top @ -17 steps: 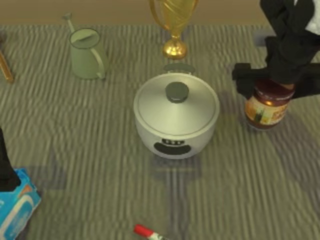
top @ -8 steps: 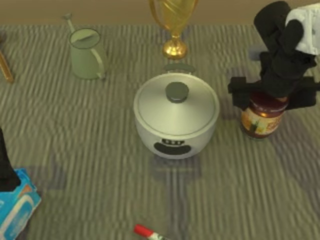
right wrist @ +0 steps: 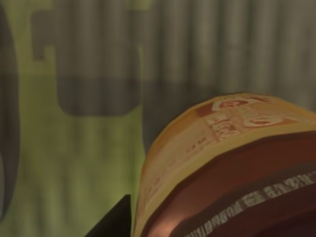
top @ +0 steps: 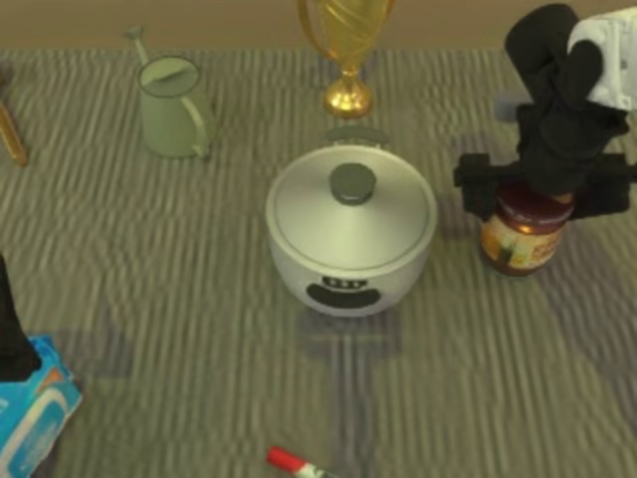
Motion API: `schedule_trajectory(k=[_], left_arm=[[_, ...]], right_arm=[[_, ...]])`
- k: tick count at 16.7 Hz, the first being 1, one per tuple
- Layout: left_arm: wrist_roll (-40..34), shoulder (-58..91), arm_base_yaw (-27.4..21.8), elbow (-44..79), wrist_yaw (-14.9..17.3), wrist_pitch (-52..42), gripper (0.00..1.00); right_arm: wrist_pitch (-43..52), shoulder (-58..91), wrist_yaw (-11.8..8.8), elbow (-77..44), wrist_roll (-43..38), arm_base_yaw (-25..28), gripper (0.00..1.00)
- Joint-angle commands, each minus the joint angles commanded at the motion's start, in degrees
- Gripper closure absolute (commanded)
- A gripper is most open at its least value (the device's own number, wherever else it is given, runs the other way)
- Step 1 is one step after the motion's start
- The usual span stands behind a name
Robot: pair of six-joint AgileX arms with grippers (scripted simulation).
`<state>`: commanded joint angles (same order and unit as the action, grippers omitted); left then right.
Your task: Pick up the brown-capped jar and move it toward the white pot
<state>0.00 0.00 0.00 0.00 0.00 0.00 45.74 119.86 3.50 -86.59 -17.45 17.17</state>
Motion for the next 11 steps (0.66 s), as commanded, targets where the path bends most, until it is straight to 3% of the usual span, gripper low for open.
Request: schedule_trajectory(k=[5, 11], left_arm=[[0.0, 0.0, 0.0, 0.0, 0.0, 0.0, 0.00], [0.0, 0.0, 0.0, 0.0, 0.0, 0.0, 0.00]], right_arm=[[0.0, 0.0, 0.0, 0.0, 0.0, 0.0, 0.02], [0.0, 0.0, 0.0, 0.0, 0.0, 0.0, 0.00]])
